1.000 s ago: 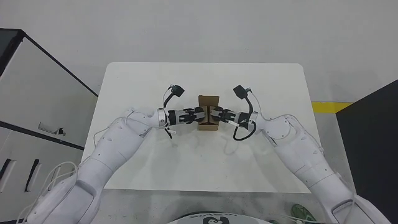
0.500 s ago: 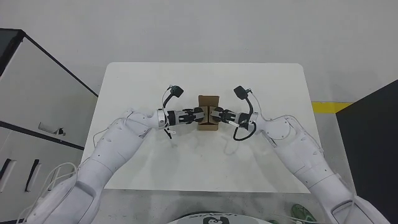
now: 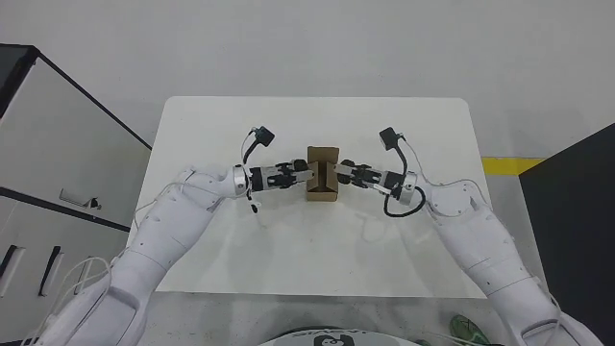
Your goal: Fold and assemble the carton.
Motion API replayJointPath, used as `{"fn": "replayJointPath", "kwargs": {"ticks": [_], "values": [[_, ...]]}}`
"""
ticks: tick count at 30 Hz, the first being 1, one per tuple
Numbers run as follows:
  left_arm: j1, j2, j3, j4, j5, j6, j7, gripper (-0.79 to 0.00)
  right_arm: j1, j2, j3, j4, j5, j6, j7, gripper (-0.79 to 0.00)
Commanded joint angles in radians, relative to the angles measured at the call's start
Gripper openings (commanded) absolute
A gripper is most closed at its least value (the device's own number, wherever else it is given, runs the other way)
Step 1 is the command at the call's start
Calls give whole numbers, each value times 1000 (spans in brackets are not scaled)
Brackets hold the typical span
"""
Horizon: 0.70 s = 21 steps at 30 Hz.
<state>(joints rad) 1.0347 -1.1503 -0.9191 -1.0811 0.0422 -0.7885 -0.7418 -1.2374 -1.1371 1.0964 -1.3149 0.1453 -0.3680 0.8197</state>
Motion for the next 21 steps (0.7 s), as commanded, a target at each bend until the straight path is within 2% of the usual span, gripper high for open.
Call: {"fn": "replayJointPath", "kwargs": {"ticks": [1, 6, 9, 14, 21], "values": [[-1, 0, 1, 1, 0, 1, 1, 0, 0, 0, 0, 0, 0, 0, 0, 0], [2, -1, 1, 0, -3, 4, 5, 0, -12, 0, 5, -19, 31, -16, 3, 0], [37, 7, -14, -21, -68, -27, -11, 0, -45, 13, 52, -31, 114, -75, 81, 0], [98, 33, -54, -86, -135, -74, -90, 0, -72, 32, 128, -31, 274, -109, 226, 0], [101, 34, -56, -90, -139, -73, -95, 0, -73, 33, 134, -29, 288, -109, 234, 0]]}}
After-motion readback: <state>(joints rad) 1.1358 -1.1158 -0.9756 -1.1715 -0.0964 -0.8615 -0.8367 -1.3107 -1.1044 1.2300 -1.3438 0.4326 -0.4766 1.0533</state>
